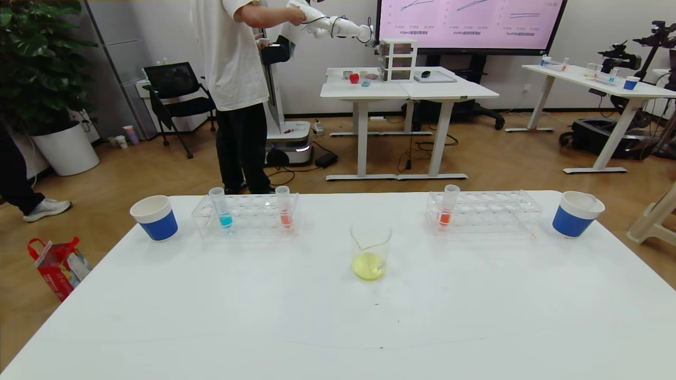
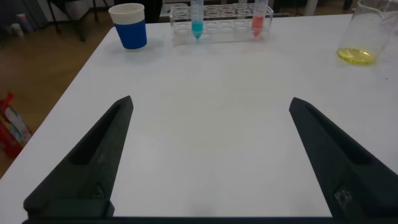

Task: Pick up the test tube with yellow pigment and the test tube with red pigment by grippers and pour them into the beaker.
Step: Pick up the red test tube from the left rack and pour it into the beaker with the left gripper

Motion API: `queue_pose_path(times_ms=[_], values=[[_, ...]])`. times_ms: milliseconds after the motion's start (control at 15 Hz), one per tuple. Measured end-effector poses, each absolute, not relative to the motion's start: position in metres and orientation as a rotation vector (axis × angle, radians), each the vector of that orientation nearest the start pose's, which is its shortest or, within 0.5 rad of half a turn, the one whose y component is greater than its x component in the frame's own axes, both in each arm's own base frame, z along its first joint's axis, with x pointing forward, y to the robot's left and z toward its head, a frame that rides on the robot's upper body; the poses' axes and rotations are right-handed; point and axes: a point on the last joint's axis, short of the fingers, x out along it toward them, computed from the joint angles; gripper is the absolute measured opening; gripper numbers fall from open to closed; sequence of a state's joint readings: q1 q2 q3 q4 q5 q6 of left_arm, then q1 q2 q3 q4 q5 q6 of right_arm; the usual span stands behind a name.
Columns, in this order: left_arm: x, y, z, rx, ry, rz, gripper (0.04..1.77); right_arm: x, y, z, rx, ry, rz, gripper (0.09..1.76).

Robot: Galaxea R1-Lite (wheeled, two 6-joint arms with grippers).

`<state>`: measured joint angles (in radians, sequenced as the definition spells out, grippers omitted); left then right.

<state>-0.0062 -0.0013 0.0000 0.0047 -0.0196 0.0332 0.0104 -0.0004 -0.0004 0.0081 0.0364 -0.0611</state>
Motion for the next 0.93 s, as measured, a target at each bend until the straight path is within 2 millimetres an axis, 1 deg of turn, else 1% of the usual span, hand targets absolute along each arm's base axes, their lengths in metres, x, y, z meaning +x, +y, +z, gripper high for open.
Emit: queue_pose_path(times_ms=[667,733,867,933], values=[[-0.023,0.0,0.075,0.02,0.002,-0.004,1.75,-0.023,0.001,0.075,-0.061,0.006,0.047,1.74],[-0.024,0.0,0.079,0.02,-0.002,-0.003,1.75,-0.023,0.001,0.075,-0.061,0.005,0.047,1.74],[-0.028,0.0,0.1,0.026,-0.045,-0.004,1.75,-0.023,0.001,0.075,-0.061,0.005,0.047,1.74],[-0.028,0.0,0.115,0.026,-0.055,-0.004,1.75,-0.023,0.001,0.075,-0.061,0.006,0.047,1.74]])
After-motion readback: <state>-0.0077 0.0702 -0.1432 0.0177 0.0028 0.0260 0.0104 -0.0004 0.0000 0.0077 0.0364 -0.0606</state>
